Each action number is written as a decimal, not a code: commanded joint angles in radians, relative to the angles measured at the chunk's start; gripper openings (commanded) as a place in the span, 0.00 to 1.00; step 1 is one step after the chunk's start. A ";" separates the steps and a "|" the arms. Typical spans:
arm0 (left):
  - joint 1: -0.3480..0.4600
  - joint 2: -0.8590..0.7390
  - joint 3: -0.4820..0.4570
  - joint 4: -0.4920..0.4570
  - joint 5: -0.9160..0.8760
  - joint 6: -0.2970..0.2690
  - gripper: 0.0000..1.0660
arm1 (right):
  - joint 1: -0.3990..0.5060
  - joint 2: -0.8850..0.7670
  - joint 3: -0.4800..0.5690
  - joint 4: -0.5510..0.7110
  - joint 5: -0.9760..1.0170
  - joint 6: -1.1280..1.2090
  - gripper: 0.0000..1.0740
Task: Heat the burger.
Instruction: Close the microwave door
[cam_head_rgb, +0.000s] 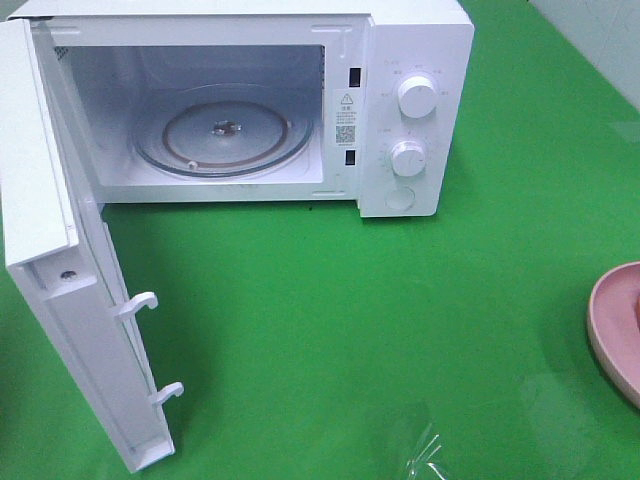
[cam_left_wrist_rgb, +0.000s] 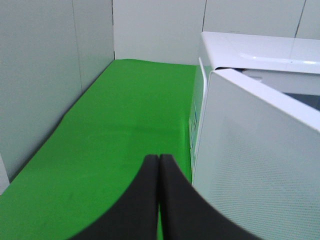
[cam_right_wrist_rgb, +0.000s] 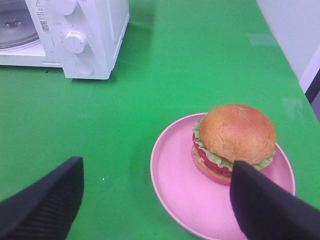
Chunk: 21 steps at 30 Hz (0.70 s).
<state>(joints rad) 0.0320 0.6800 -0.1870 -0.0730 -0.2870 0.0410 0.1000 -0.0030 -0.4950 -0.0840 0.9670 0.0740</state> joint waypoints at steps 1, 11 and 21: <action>0.001 0.097 0.020 0.002 -0.106 -0.051 0.00 | -0.009 -0.029 0.005 -0.003 -0.006 -0.009 0.70; 0.001 0.263 0.020 0.169 -0.251 -0.211 0.00 | -0.009 -0.029 0.005 -0.003 -0.006 -0.009 0.70; 0.000 0.493 0.020 0.544 -0.559 -0.343 0.00 | -0.009 -0.029 0.005 -0.003 -0.006 -0.009 0.70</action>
<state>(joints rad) 0.0320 1.1660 -0.1710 0.4480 -0.8030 -0.2940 0.1000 -0.0030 -0.4950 -0.0840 0.9670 0.0740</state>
